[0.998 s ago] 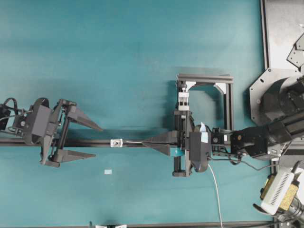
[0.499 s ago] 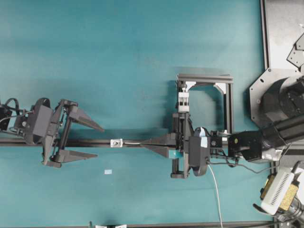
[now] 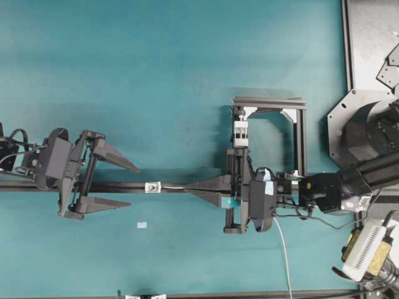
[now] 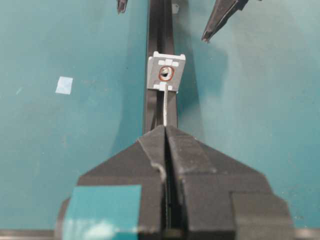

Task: Insert the wire into the hole on the right side and pull it with the left arm.
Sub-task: 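Push the wire tip through the white bracket hole with the right gripper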

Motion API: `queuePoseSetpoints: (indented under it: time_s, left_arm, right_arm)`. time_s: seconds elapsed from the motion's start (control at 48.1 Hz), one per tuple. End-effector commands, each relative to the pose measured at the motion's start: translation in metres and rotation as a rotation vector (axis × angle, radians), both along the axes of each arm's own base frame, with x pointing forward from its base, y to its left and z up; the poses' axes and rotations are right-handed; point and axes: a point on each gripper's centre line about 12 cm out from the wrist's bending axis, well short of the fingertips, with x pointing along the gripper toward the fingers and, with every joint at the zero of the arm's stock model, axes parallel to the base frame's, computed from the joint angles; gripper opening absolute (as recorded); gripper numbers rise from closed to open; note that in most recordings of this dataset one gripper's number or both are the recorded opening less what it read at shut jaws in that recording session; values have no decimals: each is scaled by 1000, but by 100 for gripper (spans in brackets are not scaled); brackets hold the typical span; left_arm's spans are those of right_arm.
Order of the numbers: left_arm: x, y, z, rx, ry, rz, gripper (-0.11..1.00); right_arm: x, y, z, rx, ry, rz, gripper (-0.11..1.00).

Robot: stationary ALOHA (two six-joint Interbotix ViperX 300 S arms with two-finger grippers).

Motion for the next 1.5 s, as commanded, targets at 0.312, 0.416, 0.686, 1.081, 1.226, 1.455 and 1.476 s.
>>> queuePoseSetpoints:
  time_s: [0.312,0.416,0.686,1.081,1.226,1.455,1.476]
  left_arm:
    - [5,0,6,-10,-24,7,75]
    - [5,1,7,-11,-26,8,75]
    - [6,0,7,-10,-24,7,75]
    - [6,0,7,-11,-26,7,75]
    - [7,0,7,-11,-27,7,75]
    - [9,0,7,-10,-20,6,75]
    - [9,-1,7,-10,-20,6,75]
  right_arm:
    - [3,3,7,10,-36,0,2]
    - [4,4,6,9,-35,0,2]
    - [7,5,5,9,-36,-3,2]
    - [10,4,6,13,-42,-9,2]
    - [12,4,5,12,-41,-12,2]
    - [17,3,4,8,-45,-22,2]
    - [18,2,4,9,-45,-23,2]
